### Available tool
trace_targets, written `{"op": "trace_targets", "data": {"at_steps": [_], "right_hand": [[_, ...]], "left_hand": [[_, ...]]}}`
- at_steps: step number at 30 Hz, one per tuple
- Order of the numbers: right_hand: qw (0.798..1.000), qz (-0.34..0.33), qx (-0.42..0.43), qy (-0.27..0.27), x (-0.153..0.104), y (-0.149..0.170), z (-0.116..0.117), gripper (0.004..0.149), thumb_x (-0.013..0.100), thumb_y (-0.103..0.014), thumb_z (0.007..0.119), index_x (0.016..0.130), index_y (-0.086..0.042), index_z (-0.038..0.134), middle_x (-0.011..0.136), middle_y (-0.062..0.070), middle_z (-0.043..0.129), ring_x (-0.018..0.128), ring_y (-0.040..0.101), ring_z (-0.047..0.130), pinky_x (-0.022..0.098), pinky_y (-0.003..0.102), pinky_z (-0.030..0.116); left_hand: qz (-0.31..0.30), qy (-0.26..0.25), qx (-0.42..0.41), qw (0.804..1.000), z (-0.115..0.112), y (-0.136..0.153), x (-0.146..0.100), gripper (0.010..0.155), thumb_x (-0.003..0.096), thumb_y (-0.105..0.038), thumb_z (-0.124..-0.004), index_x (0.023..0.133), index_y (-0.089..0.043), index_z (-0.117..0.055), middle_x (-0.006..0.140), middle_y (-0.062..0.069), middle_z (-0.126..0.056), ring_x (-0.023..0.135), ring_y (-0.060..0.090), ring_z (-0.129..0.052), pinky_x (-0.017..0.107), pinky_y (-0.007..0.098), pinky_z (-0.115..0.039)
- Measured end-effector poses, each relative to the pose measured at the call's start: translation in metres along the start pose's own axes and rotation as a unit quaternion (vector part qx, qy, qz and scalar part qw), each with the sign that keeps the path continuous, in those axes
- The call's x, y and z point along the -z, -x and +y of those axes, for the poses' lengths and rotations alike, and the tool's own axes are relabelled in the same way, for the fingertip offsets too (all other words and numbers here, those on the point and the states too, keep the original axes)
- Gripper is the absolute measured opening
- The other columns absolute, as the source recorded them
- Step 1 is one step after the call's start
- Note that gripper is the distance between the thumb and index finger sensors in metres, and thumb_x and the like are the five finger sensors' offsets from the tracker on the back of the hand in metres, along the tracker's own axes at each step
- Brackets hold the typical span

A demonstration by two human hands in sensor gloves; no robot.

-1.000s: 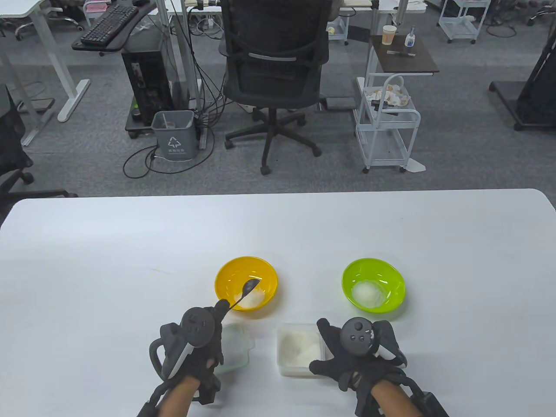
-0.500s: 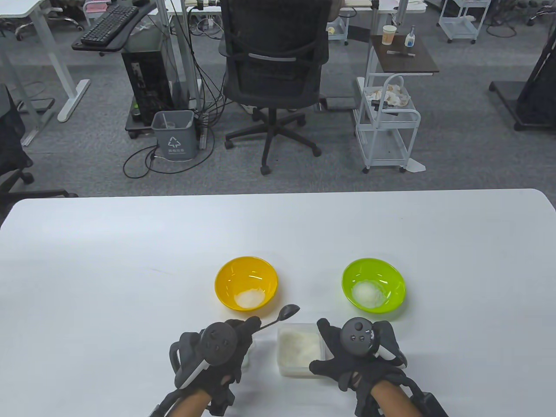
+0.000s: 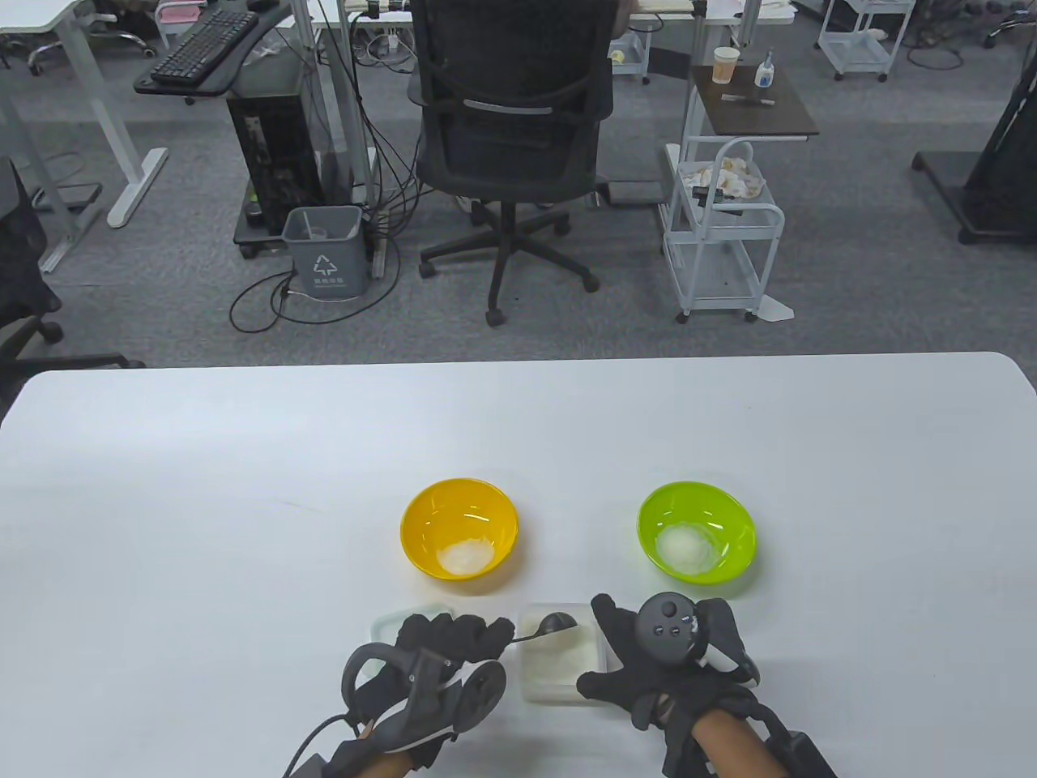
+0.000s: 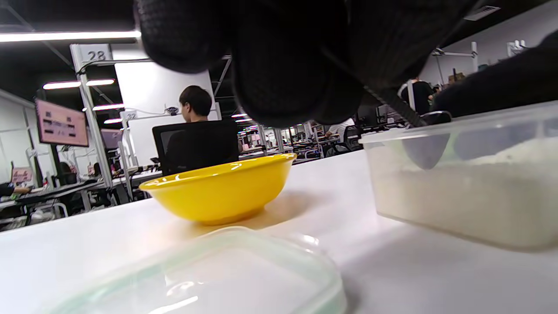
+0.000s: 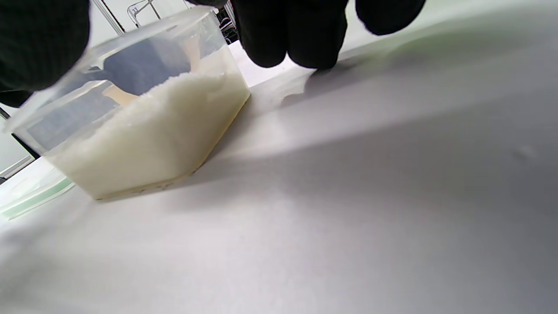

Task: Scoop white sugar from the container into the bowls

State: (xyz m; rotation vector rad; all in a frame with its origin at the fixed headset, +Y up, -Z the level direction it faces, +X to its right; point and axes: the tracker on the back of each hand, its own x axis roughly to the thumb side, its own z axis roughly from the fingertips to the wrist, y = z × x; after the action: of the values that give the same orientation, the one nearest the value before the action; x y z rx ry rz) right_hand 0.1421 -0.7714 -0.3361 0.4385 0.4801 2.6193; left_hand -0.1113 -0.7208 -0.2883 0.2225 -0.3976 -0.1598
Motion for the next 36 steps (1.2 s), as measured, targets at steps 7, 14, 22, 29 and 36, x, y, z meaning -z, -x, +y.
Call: {"op": "trace_targets", "data": {"at_steps": [7,14,22,29,36], "right_hand": [[1.0,-0.001,0.002,-0.001,0.0,0.0,0.0,0.093,0.041,-0.069,0.075,0.11,-0.032,0.024,0.117,0.014,0.045,0.107,0.04,0.056,0.076,0.062,0.045],[1.0,-0.002,0.002,-0.001,0.0,0.0,0.0,0.093,0.041,-0.069,0.075,0.11,-0.032,0.024,0.117,0.014,0.045,0.107,0.04,0.056,0.076,0.062,0.045],[1.0,-0.001,0.002,0.0,0.0,0.0,0.0,0.093,0.041,-0.069,0.075,0.11,-0.032,0.024,0.117,0.014,0.045,0.107,0.04,0.056,0.076,0.062,0.045],[1.0,-0.001,0.002,0.0,0.0,0.0,0.0,0.093,0.041,-0.069,0.075,0.11,-0.032,0.024,0.117,0.014,0.045,0.107,0.04,0.056,0.076,0.062,0.045],[1.0,0.0,0.002,-0.001,0.0,0.0,0.0,0.093,0.041,-0.069,0.075,0.11,-0.032,0.024,0.117,0.014,0.045,0.107,0.04,0.056,0.076,0.062,0.045]], "left_hand": [[-0.034,0.008,0.034,0.999,0.002,-0.017,0.001,0.046,0.0428,-0.044,-0.08,0.088,-0.049,-0.086,0.08,-0.018,-0.098,0.044,0.003,-0.103,0.048,0.037,-0.086],[-0.04,0.034,-0.002,0.999,0.005,-0.015,0.002,0.045,0.0425,-0.045,-0.079,0.087,-0.046,-0.088,0.076,-0.018,-0.1,0.04,0.003,-0.103,0.045,0.037,-0.086],[-0.011,0.093,-0.098,0.991,0.0,-0.003,0.007,0.045,0.0427,-0.044,-0.079,0.086,-0.044,-0.089,0.073,-0.016,-0.101,0.038,0.003,-0.103,0.043,0.037,-0.086],[0.047,0.171,-0.213,0.961,-0.011,0.012,0.009,0.045,0.0435,-0.044,-0.078,0.087,-0.041,-0.088,0.073,-0.014,-0.101,0.037,0.003,-0.103,0.043,0.037,-0.086],[0.119,0.253,-0.36,0.89,-0.033,0.026,0.007,0.045,0.0442,-0.042,-0.076,0.088,-0.037,-0.088,0.072,-0.012,-0.1,0.038,0.004,-0.102,0.043,0.039,-0.086]]}}
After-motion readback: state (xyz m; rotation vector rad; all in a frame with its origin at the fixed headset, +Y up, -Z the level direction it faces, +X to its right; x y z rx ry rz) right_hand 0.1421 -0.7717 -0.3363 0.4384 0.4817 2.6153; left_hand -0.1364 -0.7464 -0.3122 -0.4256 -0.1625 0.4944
